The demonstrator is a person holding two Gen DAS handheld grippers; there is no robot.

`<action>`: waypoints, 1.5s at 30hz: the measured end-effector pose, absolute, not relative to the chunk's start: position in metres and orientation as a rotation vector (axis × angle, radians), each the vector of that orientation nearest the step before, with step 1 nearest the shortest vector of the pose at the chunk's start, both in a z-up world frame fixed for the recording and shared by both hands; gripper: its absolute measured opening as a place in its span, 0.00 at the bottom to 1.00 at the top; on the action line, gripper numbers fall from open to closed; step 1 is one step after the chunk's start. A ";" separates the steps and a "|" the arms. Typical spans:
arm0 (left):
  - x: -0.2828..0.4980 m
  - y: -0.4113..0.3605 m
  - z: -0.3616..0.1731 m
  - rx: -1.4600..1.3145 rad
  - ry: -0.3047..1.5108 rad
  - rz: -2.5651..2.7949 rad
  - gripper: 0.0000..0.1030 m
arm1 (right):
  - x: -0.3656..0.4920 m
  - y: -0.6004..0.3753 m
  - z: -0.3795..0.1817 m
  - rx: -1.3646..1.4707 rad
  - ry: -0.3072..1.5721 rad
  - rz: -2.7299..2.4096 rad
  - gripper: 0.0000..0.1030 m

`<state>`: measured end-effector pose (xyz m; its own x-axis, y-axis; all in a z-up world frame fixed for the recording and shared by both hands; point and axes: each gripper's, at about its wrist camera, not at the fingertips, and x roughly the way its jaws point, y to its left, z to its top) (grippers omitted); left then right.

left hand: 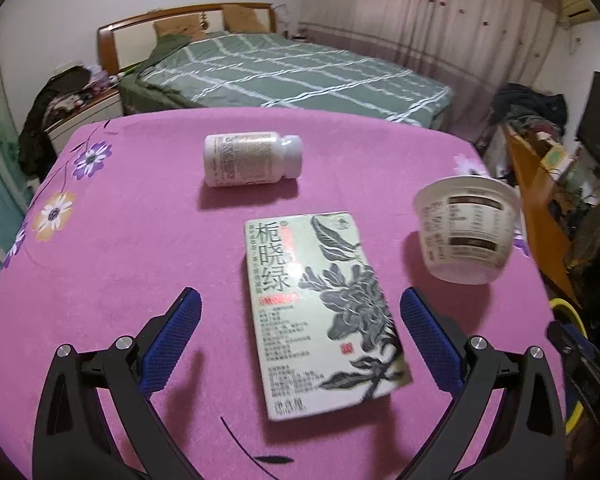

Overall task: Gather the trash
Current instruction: 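Grasp the green-and-white tea box with the left tool and lift it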

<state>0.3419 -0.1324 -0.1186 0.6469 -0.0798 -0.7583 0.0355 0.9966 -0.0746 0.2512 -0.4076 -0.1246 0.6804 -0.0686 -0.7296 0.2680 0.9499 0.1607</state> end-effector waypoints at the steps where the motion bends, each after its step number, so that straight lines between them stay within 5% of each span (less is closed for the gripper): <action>1: 0.344 -0.132 -0.120 -0.051 0.869 -0.046 0.95 | 0.252 -0.408 -0.126 0.268 0.807 -0.192 0.46; 17: 0.365 -0.148 -0.146 -0.041 0.954 -0.038 0.95 | 0.257 -0.413 -0.131 0.304 0.846 -0.177 0.46; 27: 0.362 -0.150 -0.143 -0.022 0.928 -0.060 0.72 | 0.254 -0.410 -0.127 0.299 0.819 -0.173 0.46; 45: 0.267 -0.202 -0.115 0.000 0.906 -0.287 0.71 | 0.177 -0.450 -0.114 0.244 0.786 -0.236 0.46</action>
<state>0.2667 -0.2021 -0.1148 0.5810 -0.2459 -0.7758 0.2459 0.9618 -0.1207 0.1772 -0.4504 -0.1140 0.6832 -0.1178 -0.7206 0.2984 0.9458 0.1283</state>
